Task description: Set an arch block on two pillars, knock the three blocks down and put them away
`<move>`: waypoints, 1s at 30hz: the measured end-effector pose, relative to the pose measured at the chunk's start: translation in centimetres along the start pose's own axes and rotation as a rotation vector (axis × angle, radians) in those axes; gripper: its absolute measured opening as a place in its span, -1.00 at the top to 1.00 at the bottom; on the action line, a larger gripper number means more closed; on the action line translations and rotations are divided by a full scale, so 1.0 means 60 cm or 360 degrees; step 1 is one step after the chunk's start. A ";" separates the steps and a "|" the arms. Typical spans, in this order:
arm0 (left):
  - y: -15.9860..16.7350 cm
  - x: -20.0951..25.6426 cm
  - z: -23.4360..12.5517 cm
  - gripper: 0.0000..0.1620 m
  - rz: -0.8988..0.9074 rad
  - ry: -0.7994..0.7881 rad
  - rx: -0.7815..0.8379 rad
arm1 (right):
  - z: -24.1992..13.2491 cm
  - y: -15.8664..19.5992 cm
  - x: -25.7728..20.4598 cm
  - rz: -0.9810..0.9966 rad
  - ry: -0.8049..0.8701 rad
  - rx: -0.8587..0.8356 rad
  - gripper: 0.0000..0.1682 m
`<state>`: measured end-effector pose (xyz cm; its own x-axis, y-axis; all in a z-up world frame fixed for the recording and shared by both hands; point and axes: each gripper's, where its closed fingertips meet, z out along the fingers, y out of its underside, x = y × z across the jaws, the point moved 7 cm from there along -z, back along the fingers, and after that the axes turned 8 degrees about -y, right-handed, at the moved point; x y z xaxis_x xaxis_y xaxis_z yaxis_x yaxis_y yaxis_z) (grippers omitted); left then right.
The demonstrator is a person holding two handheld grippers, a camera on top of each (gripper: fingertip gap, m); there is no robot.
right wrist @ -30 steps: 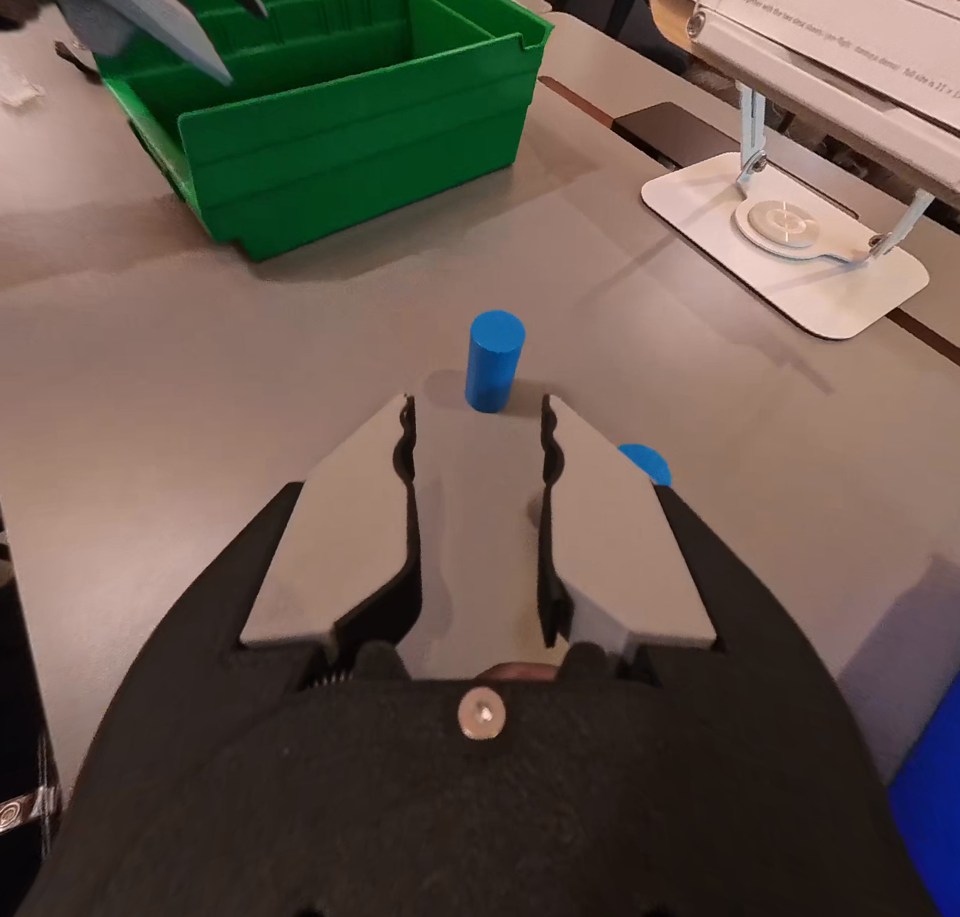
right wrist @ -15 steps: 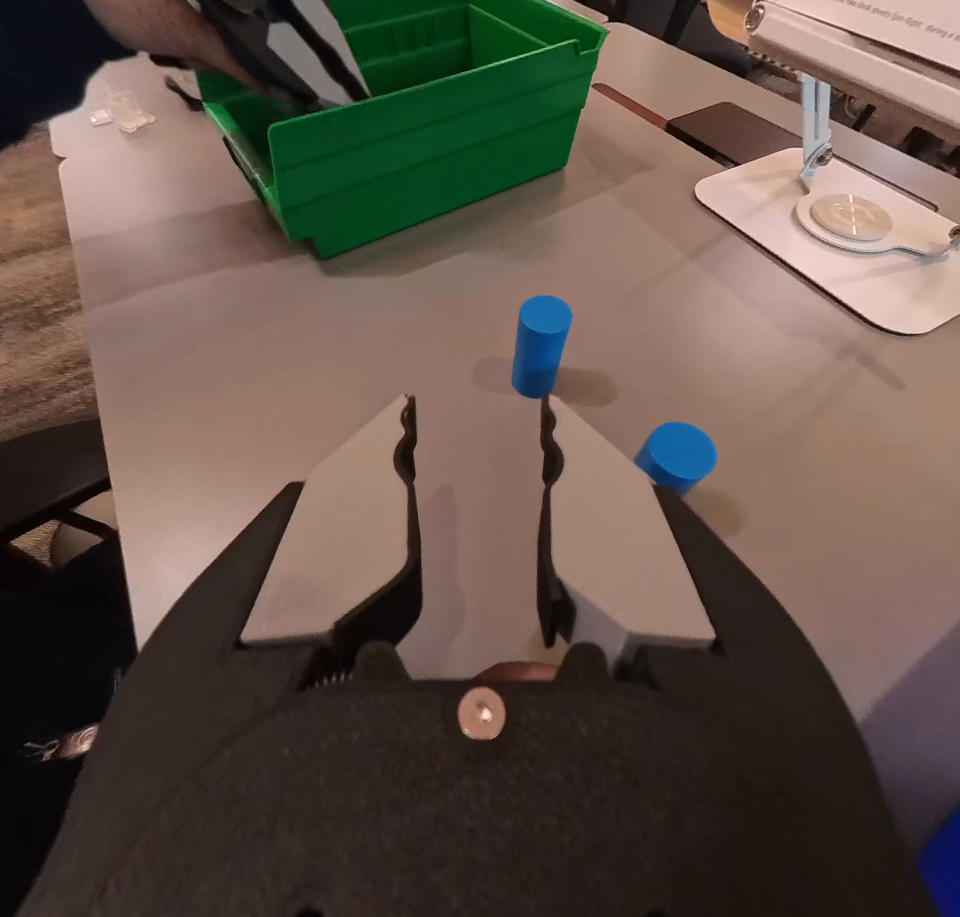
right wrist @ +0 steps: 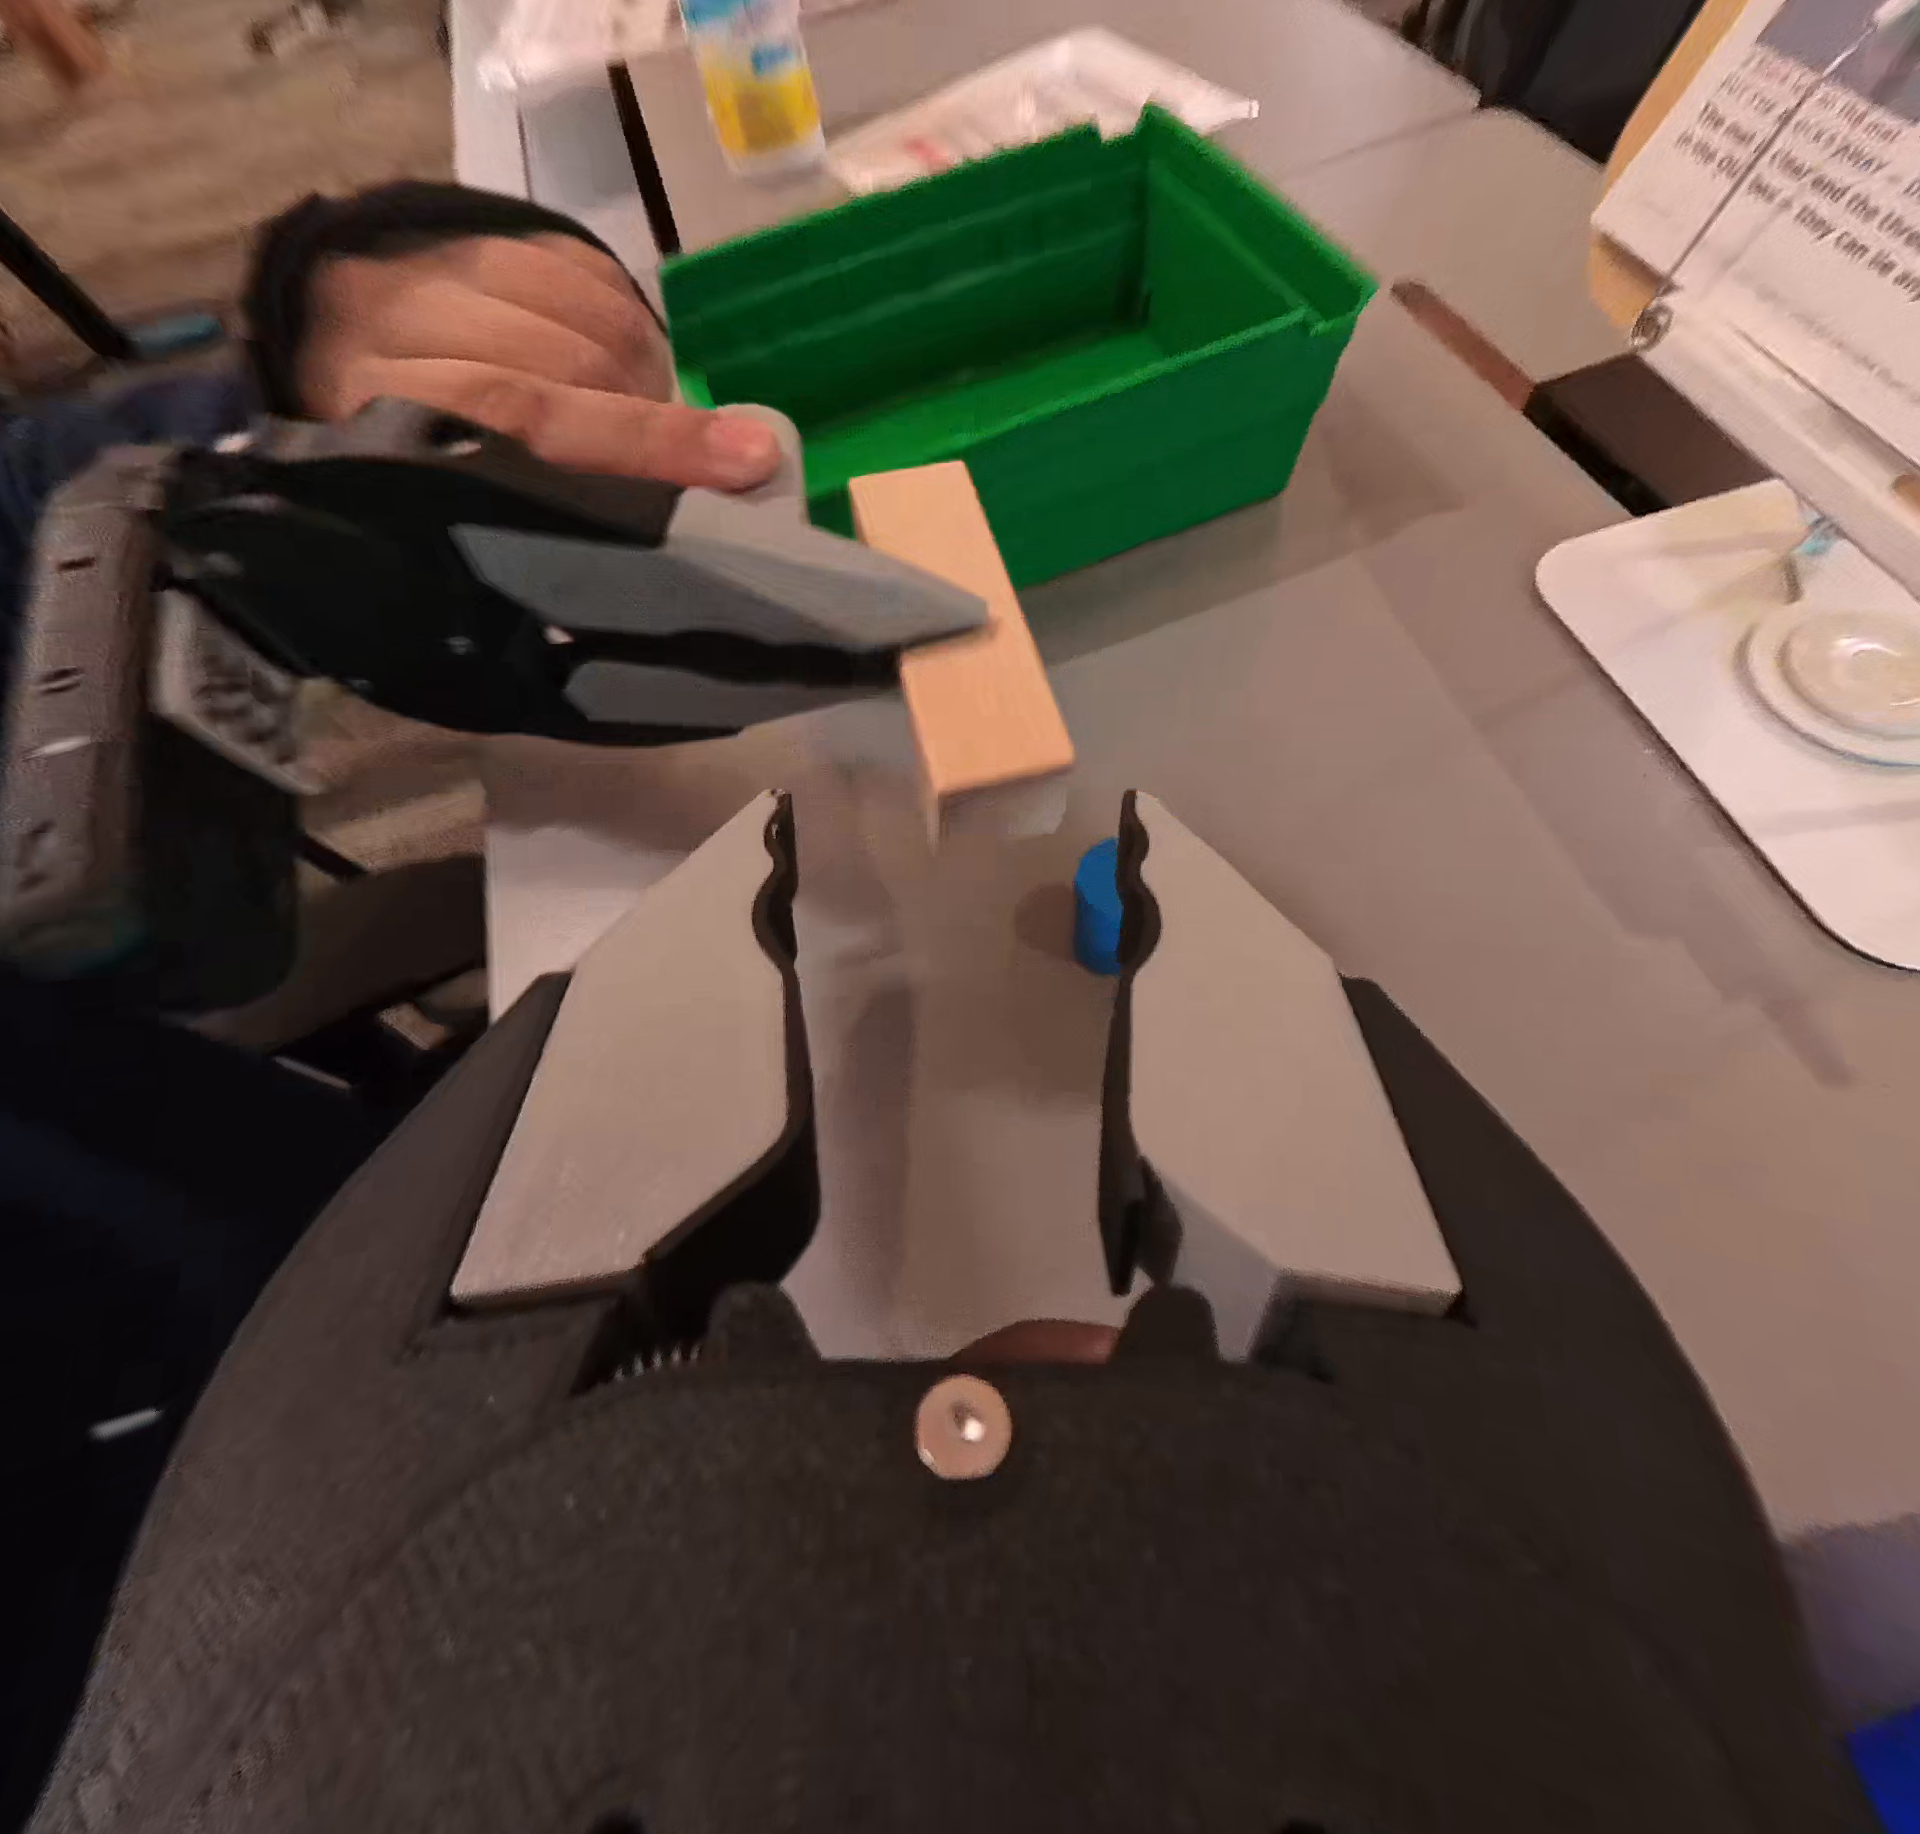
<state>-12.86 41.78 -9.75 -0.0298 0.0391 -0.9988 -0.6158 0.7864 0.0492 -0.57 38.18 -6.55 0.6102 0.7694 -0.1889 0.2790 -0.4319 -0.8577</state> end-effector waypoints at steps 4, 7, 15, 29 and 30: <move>-0.056 0.011 0.007 0.91 0.0080 -0.0074 0.0157 | 0.017 0.030 0.018 -0.0100 0.0076 -0.0277 0.45; -0.067 0.021 0.012 0.91 0.0069 -0.0062 0.0201 | 0.025 0.050 0.014 -0.0155 0.0039 -0.0340 0.62; -0.029 0.031 -0.014 0.46 -0.0968 0.0412 0.0352 | 0.010 0.092 0.016 -0.0155 0.0044 -0.0297 0.63; -0.021 0.076 -0.007 0.55 -0.2007 0.1287 0.0701 | 0.009 0.116 -0.028 -0.0279 -0.0182 -0.0219 0.63; -0.021 0.076 -0.006 0.55 -0.1998 0.1283 0.0696 | 0.009 0.118 -0.025 -0.0280 -0.0170 -0.0254 0.63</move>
<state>-12.48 40.74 -14.39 -0.1782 -0.9758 -0.1270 -0.3044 0.1774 -0.9359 0.08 34.21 -12.61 0.4627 0.8808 -0.1003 0.4923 -0.3494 -0.7972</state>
